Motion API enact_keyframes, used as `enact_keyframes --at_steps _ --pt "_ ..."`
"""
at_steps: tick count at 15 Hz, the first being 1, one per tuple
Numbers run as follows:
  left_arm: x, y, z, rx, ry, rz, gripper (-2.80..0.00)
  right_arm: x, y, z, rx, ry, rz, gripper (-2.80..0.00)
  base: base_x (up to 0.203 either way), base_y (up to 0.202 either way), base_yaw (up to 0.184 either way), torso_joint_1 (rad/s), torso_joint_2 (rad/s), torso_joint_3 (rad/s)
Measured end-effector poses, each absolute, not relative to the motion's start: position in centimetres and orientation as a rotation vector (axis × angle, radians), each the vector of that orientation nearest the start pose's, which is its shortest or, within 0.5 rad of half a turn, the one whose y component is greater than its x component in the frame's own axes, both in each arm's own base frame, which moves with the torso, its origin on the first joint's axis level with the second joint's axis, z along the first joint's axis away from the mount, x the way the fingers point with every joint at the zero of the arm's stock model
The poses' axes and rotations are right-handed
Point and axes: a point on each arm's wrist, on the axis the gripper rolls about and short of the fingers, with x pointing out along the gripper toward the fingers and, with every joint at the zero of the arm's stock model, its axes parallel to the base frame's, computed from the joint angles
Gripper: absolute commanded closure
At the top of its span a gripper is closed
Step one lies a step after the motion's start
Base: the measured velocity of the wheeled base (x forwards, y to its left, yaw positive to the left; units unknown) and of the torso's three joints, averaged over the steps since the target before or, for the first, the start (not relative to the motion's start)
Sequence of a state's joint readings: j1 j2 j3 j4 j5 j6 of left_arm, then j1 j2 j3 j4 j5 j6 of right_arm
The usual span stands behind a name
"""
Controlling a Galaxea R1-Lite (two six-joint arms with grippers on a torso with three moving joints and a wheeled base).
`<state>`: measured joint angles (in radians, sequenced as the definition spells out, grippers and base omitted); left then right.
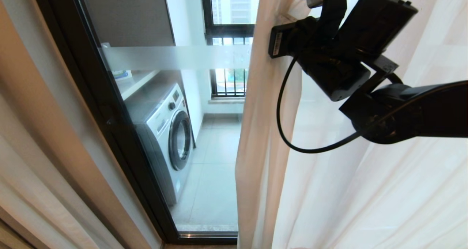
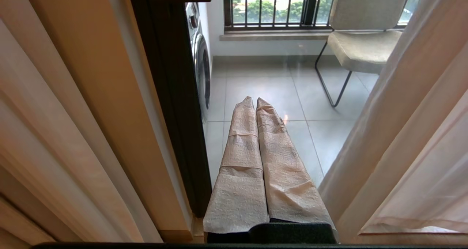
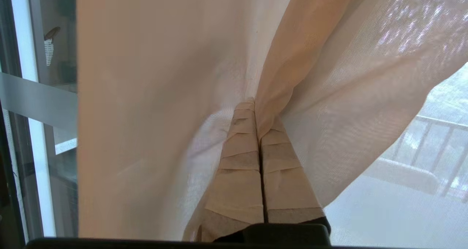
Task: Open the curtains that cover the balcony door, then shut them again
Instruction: Close the inner curtains on both sides
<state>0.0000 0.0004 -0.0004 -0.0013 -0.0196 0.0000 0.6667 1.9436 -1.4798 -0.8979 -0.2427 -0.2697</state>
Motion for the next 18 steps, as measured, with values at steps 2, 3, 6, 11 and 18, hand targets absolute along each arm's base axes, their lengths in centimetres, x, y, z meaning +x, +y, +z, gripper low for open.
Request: enact_keyframes --at_steps 2,3,6,11,18 --pt "-2.3 0.0 7.6 0.000 -0.001 -0.020 0.00 31.2 23.9 31.1 -0.067 -0.448 0.358 0.00 0.000 0.000 0.000 0.000 0.00 0.000" --pt "-2.3 0.0 7.6 0.000 -0.001 -0.020 0.00 31.2 23.7 31.1 -0.066 -0.447 0.348 0.00 0.000 0.000 0.000 0.000 0.00 0.000" --pt "-2.3 0.0 7.6 0.000 -0.001 -0.020 0.00 31.6 22.8 31.3 -0.067 -0.445 0.314 0.00 0.000 0.000 0.000 0.000 0.00 0.000" --pt "-2.3 0.0 7.6 0.000 -0.001 -0.020 0.00 33.4 18.8 31.9 -0.097 -0.441 0.203 0.00 0.000 0.000 0.000 0.000 0.00 0.000" --pt "-2.3 0.0 7.6 0.000 -0.001 -0.019 0.00 34.7 12.3 31.2 -0.153 -0.396 0.040 0.00 0.000 0.000 0.000 0.000 0.00 0.000"
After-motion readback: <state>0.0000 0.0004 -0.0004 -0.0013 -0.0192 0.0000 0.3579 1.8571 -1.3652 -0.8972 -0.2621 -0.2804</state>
